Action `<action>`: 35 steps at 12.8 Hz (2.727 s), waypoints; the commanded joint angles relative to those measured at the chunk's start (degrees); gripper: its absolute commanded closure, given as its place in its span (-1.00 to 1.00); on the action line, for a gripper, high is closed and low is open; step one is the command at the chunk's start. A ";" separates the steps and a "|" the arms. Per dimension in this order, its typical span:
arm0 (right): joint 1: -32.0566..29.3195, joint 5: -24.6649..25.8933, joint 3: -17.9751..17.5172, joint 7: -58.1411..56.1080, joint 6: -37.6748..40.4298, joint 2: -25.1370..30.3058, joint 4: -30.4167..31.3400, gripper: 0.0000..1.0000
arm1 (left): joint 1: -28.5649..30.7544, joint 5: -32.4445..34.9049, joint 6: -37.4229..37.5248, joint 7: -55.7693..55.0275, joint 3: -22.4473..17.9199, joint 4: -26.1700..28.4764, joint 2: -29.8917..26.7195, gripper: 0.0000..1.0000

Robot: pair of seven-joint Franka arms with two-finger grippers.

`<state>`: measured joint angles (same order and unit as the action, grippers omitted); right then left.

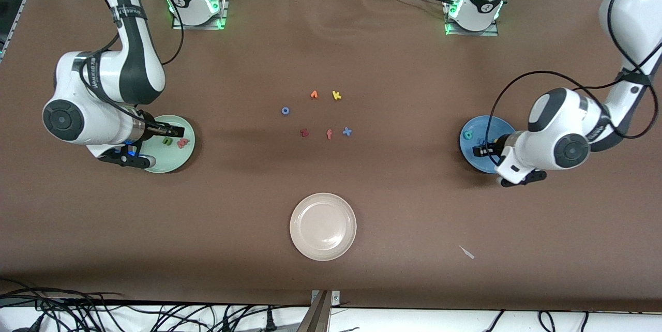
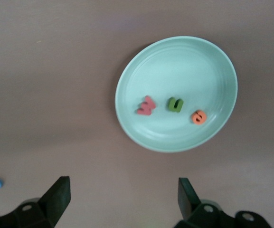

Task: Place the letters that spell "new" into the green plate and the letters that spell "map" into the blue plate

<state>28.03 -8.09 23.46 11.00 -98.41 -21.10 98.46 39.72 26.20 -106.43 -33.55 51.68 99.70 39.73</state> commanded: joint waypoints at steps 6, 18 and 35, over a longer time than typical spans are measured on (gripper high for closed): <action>0.01 0.18 0.01 -0.19 13.24 3.25 -9.87 -1.00 | -4.64 1.48 10.98 4.90 1.85 -21.54 -1.67 -1.00; -12.98 6.34 -13.17 -1.86 14.92 14.13 -10.58 -1.00 | -31.26 -10.62 24.87 25.53 -32.30 -37.65 -6.40 -1.00; -23.81 6.42 -20.12 -7.49 14.03 15.91 -10.84 -1.00 | -31.72 -23.57 8.87 34.17 -41.05 -13.74 -24.70 -1.00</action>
<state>4.82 -2.50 3.81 4.29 -84.47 -4.91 88.41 6.94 2.42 -96.41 -0.41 9.81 83.65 16.98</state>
